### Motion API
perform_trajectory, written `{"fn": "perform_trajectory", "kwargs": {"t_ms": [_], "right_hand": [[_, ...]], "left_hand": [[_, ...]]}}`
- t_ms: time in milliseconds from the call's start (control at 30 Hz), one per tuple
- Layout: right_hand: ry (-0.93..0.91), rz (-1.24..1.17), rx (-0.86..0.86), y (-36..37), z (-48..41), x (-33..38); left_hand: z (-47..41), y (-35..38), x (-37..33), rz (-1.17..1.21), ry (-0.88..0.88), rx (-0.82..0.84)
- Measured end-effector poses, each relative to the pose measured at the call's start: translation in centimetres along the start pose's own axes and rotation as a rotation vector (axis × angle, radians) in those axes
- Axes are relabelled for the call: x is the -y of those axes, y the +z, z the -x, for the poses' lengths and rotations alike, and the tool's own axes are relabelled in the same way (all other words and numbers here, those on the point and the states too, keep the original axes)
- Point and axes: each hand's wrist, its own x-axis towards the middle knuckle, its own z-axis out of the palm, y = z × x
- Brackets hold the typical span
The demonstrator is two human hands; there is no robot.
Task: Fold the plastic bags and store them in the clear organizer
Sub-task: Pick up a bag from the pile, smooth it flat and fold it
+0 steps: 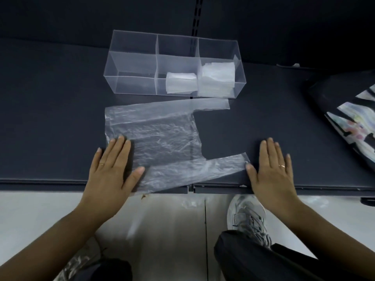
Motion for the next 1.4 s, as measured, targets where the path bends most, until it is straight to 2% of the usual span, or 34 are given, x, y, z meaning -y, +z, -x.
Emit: {"fn": "perform_trajectory", "kwargs": {"t_ms": [67,133,200,267,333,433,667,733,800,867,967,1100,1200,1267,1333,1400], "right_hand": [[-0.141,-0.096,-0.077,-1.3,-1.3,3.7],[-0.369,-0.199,-0.088,-2.0,-2.8,9.2],[-0.578,-0.25,-0.015,-1.6,-4.2,14.7],[-0.684,-0.212,0.046,-0.6,-5.7,18.0],[-0.67,-0.106,0.067,0.5,-7.5,18.5],[-0.597,-0.017,0.004,1.4,-9.2,15.2],[-0.28,-0.017,-0.128,0.7,-9.3,4.7],[-0.247,-0.077,-0.179,0.0,-8.2,3.7],[-0.399,-0.244,-0.187,-0.6,-5.7,4.6],[-0.634,-0.342,-0.055,-0.5,-2.3,6.8],[-0.901,-0.237,0.086,0.8,1.2,10.5],[-0.923,-0.219,0.023,1.6,2.5,13.9],[-0.866,-0.335,-0.155,1.4,2.5,14.1],[-0.804,-0.375,-0.232,1.0,1.9,12.8],[-0.72,-0.395,-0.216,0.1,1.4,10.6],[-0.66,-0.408,-0.125,-1.1,1.0,8.1]], "left_hand": [[-1.4,-0.7,0.2,0.027,0.023,-0.093],[-3.5,-1.2,0.2,-0.007,0.019,-0.131],[-5.2,-1.1,0.5,-0.076,0.016,-0.071],[-6.0,-0.5,1.1,-0.155,0.044,-0.008],[-6.1,0.1,1.7,-0.19,0.071,0.007],[-6.0,0.3,2.9,-0.171,0.067,-0.003],[-3.3,-0.6,5.3,-0.172,-0.032,-0.09],[-1.2,-0.9,5.6,-0.108,0.07,-0.122],[1.2,-0.8,5.5,-0.112,0.294,-0.055],[3.3,-0.1,5.1,-0.18,0.46,0.033],[4.2,-0.1,4.7,-0.165,0.507,-0.04],[4.1,-2.3,2.2,0.052,0.513,-0.178],[4.4,-4.0,0.2,0.225,0.427,-0.094],[4.4,-5.6,-0.2,0.424,0.235,-0.03],[4.4,-6.7,0.2,0.625,0.023,0.004],[4.4,-7.4,0.8,0.724,-0.079,0.015]]}}
